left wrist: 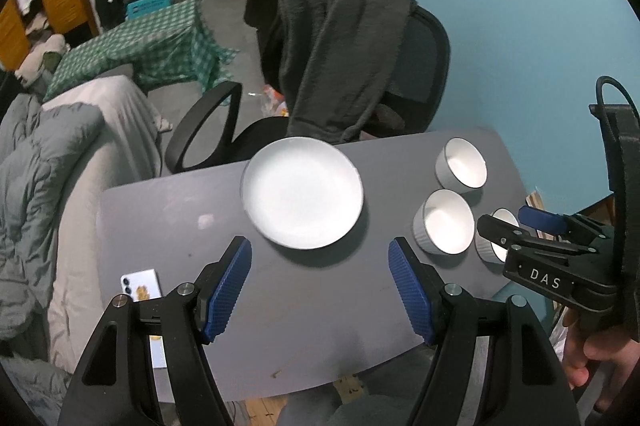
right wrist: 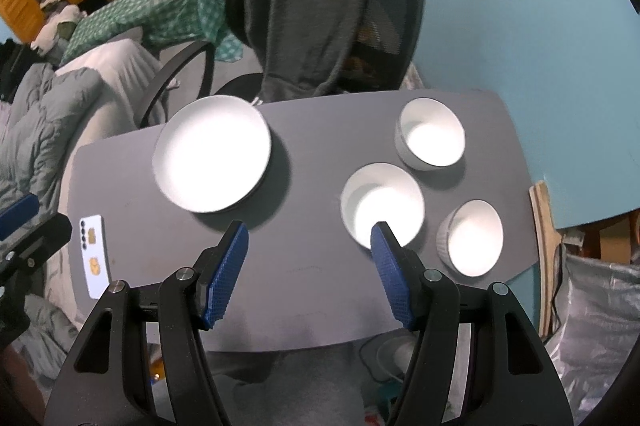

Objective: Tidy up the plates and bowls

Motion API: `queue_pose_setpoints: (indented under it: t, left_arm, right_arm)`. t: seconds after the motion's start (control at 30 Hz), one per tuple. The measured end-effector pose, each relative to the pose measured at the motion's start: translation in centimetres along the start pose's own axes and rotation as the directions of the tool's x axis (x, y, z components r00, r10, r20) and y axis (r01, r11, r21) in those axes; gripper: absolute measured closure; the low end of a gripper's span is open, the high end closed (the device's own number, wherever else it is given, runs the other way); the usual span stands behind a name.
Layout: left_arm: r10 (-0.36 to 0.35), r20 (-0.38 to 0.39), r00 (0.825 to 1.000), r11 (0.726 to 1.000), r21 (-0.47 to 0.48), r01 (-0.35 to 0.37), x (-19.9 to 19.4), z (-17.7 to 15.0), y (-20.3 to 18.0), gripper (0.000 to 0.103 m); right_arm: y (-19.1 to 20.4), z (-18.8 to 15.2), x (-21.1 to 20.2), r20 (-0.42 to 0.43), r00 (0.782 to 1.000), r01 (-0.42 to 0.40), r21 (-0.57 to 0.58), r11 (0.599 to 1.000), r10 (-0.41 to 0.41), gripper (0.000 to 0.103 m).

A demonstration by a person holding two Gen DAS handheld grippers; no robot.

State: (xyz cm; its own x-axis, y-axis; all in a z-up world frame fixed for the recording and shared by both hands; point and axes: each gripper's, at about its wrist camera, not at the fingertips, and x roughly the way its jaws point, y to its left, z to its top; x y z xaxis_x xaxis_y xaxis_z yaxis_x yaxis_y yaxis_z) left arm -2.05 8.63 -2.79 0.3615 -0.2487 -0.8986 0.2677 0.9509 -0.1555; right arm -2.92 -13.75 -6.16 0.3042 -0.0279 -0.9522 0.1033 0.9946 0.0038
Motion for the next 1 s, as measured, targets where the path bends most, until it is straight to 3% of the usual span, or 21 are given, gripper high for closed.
queue_pose_setpoints:
  t: [0.5,0.77,1.0]
  left_arm:
    - [-0.012,-0.059,0.998,0.993,0.113,0.019,4.4,1.9,-10.2,0.031]
    - [-0.016,-0.141,0.99,0.996,0.088,0.028,7.8,1.8,-13.9,0.031]
    - [0.009,-0.163,0.987,0.997,0.078,0.003,10.2,1.0,-16.4,0.031]
  right_arm:
    - [-9.1,0.9,0.8,-0.024,0.999,0.025,0.057,0.998,-0.023,0.04]
    - [-14.4,1.3,2.5,-0.057,0.998,0.033,0.071,0.997,-0.029,0.04]
    - [-17.8,1.3,4.1,-0.073,0.997,0.007,0.061,0.998,-0.003,0.04]
